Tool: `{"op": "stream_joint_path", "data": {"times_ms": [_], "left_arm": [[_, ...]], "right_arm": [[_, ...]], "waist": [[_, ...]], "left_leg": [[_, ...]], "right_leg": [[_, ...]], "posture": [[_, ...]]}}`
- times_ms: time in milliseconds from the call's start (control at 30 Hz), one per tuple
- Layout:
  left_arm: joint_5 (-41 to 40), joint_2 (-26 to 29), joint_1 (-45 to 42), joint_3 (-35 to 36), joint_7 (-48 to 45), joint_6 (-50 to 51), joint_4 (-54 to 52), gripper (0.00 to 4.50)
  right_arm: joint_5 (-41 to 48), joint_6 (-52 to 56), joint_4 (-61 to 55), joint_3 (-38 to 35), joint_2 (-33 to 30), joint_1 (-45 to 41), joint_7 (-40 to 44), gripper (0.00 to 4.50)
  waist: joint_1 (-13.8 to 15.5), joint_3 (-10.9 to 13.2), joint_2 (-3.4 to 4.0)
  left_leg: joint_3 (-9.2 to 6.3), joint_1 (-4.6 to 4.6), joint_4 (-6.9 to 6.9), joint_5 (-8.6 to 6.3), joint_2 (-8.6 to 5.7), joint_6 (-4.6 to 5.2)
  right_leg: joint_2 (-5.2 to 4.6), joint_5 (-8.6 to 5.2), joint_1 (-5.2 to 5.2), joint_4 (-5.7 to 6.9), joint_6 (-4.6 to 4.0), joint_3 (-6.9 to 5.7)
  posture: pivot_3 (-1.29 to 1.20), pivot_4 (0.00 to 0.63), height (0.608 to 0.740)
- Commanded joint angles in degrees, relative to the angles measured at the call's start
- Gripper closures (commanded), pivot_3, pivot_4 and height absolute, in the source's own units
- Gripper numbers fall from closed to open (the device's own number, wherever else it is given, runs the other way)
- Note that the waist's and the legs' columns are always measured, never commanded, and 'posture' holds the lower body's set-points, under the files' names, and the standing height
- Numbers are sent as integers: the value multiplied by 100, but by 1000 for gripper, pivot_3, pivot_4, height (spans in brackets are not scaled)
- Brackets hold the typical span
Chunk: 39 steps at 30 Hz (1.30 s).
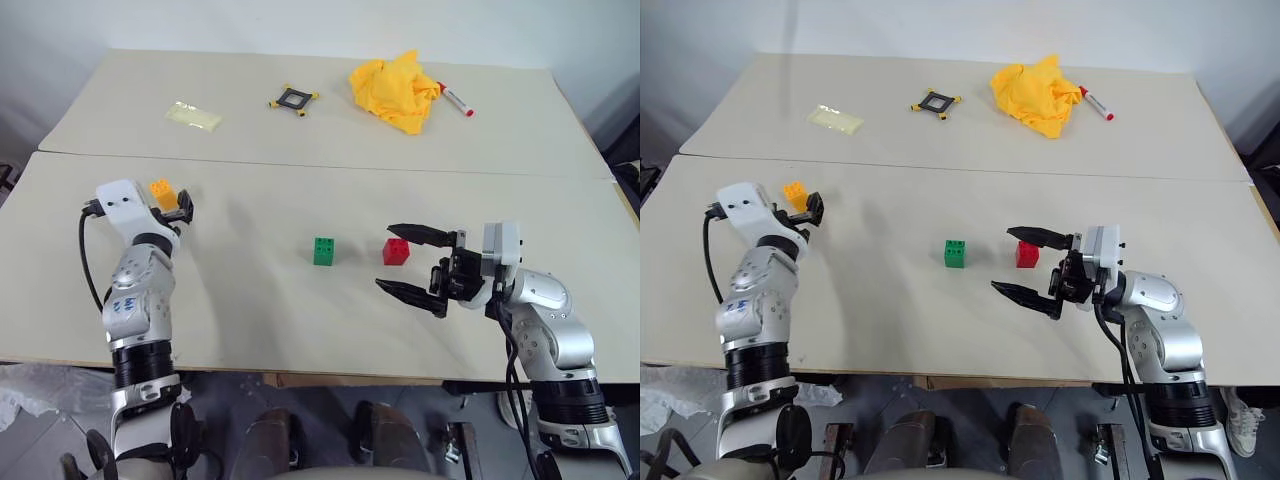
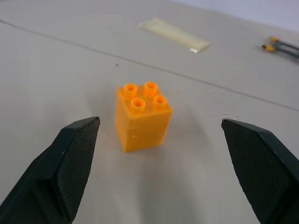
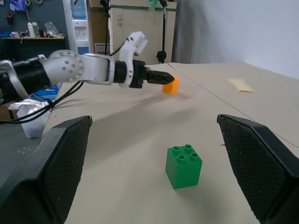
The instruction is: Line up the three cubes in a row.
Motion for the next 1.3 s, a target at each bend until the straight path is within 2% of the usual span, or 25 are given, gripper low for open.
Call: {"op": "stream_joint_path", "data": {"times_ms": [33, 433, 633, 767, 833, 900, 1033, 1167, 1233, 1300], "left_arm": [[325, 32, -391, -68, 362, -384, 493, 66], [452, 112, -1185, -185, 366, -1162, 2021, 66], [427, 232, -1059, -173, 147, -1366, 1943, 1868], [265, 545, -847, -159, -511, -1309, 1888, 3019], [-24, 695, -718, -86, -1100, -1142, 1817, 3016], [-327, 992, -557, -126, -2103, -1129, 1693, 3016], [-523, 1884, -303, -601, -4796, -1804, 1747, 3016], [-995, 2334, -522, -856, -7370, -2229, 2047, 3016], [-792, 2432, -818, -1217, -8443, -2799, 2491, 3016], [-514, 2439, -1122, -1507, -9037, -3240, 3035, 3016]], "right_arm": [[94, 8, -246, -36, -7, 59, -17, 0], [63, 11, -300, 29, 65, 135, -124, 0], [33, -48, -265, 7, 80, 177, -183, 0], [10, -78, -310, -8, 81, 283, -234, 0], [6, -81, -368, -18, 76, 344, -276, 0], [6, -85, -426, -55, 52, 407, -322, 0], [15, -99, -504, -175, -57, 602, -337, 0], [11, -114, -599, -266, -128, 773, -380, 0], [16, -108, -678, -315, -149, 865, -426, 0], [25, -98, -748, -339, -167, 930, -466, 0]], "waist": [[11, 1, -2], [3, 2, -5], [2, 4, -7], [-2, 3, -7], [-8, 3, -7], [-16, 3, -7], [-14, 4, -8], [6, 4, -7], [11, 4, -7], [-1, 4, -7]], "left_leg": [[0, 0, 1, 0, -1, 1], [2, -5, 0, 0, -2, 1], [3, -5, 0, 1, -1, 1], [3, -5, 0, 1, -1, 1], [5, -5, -1, 1, -1, 1], [6, -5, -1, 1, 0, 0], [14, -5, -2, 1, 2, -1], [18, -5, -1, 1, 0, -1], [19, -5, 0, 1, 0, -1], [25, -5, -1, 1, -6, -1]], "right_leg": [[0, 0, 1, 0, 1, 1], [-1, 1, -5, 0, 2, 1], [-1, 1, -7, 1, 2, 2], [-1, 1, -7, 1, 2, 1], [-1, 1, -8, 1, 2, 2], [-1, 1, -9, 2, 2, 3], [4, 0, -15, 4, 2, 4], [4, -1, -14, 2, 2, 7], [4, -1, -14, 1, 2, 7], [5, -1, -15, 1, 2, 8]], "posture": [[0, 150, 740], [0, 150, 740], [0, 150, 740], [0, 150, 740], [0, 150, 740], [0, 150, 740], [0, 150, 740], [0, 150, 740], [0, 150, 740], [0, 150, 740]]}}
